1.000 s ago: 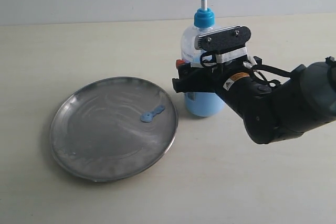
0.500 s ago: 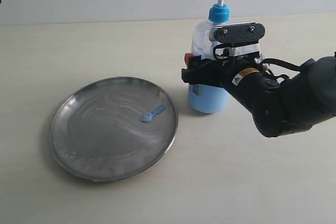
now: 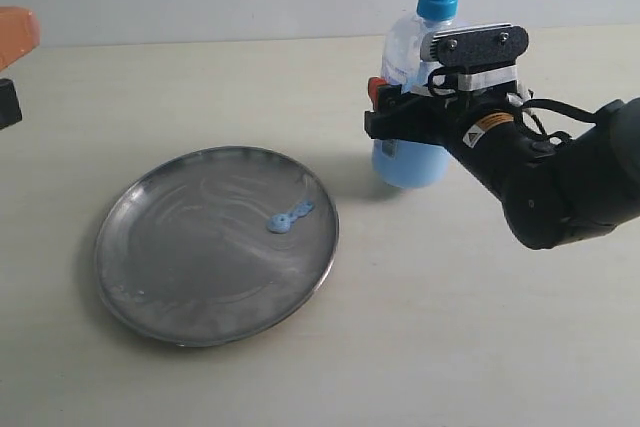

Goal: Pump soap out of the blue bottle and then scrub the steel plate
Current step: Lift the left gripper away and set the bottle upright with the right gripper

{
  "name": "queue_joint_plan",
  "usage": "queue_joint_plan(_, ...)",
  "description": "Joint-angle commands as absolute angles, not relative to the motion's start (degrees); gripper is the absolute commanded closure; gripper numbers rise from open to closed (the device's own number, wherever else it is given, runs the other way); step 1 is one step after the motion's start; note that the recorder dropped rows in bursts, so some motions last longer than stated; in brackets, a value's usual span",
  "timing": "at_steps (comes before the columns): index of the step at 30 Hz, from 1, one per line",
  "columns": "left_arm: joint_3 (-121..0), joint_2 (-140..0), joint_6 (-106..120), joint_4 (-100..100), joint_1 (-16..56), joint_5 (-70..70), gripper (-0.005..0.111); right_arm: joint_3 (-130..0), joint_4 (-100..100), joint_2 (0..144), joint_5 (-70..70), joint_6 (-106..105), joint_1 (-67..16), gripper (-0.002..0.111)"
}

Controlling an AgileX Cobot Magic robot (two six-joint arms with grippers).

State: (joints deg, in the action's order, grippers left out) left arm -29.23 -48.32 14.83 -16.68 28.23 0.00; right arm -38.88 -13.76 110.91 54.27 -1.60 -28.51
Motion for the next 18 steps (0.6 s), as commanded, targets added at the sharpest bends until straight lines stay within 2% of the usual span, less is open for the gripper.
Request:
queue_joint_plan(1, -27.68, -47.97, 14.53, -16.45, 27.97, -2.08, 0.107, -39.30, -10.26, 110.01, 62.42, -1.25, -28.04, 0.108)
queue_joint_plan(18, -27.55, -47.97, 14.53, -16.45, 27.97, -2.60, 0.107, -37.34, -9.91, 115.92, 69.96, 0.00, -28.04, 0.108)
